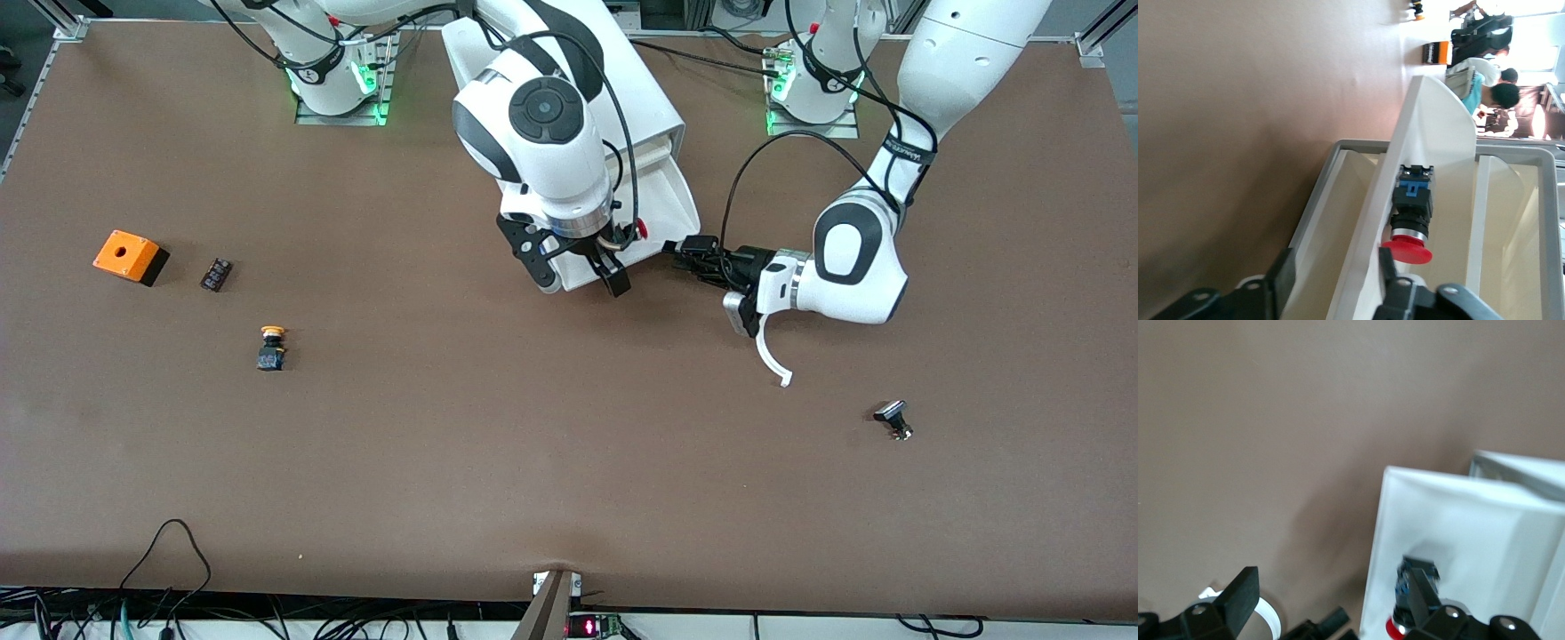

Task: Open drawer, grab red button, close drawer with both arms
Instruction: 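Grasp the red button with the right gripper while the left gripper withdraws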

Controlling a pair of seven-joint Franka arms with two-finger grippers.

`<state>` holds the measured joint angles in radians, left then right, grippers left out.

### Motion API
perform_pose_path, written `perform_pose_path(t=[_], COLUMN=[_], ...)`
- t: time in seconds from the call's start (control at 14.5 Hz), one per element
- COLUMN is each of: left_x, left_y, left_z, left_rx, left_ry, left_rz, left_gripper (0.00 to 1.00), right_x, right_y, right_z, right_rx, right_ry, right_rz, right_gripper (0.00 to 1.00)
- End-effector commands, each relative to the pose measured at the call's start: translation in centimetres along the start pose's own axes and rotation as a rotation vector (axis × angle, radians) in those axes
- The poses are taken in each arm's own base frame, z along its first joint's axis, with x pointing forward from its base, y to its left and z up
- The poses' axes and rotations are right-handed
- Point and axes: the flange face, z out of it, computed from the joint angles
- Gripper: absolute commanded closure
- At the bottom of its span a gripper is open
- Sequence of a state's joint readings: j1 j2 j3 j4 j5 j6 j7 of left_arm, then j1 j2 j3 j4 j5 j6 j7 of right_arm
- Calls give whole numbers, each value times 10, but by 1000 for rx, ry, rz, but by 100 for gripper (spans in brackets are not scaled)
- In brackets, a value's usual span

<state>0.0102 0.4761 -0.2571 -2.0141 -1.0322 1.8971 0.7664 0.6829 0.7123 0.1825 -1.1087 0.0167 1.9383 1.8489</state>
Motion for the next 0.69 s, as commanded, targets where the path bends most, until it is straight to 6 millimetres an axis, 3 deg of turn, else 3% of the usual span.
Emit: perform_pose_path(t=[0.0, 0.35, 0.48, 0.62], left_x=[9, 30, 36, 38], left_y=[31, 111, 139, 160], left_z=[-40, -101, -109, -119], left_rx=[102, 437, 577, 777], left_ry=[-9, -101, -105, -83], left_rz=[-49, -252, -338, -355], left_gripper=[1, 1, 1, 1], right_x=[-3, -34, -49, -51], right_y=[-4, 16, 29, 36], right_z=[14, 39, 56, 69], right_rx=[-31, -82, -110, -133], right_ry=[-50, -31, -14, 1], right_rz=[82, 96, 70, 71], right_gripper=[1, 1, 1, 1])
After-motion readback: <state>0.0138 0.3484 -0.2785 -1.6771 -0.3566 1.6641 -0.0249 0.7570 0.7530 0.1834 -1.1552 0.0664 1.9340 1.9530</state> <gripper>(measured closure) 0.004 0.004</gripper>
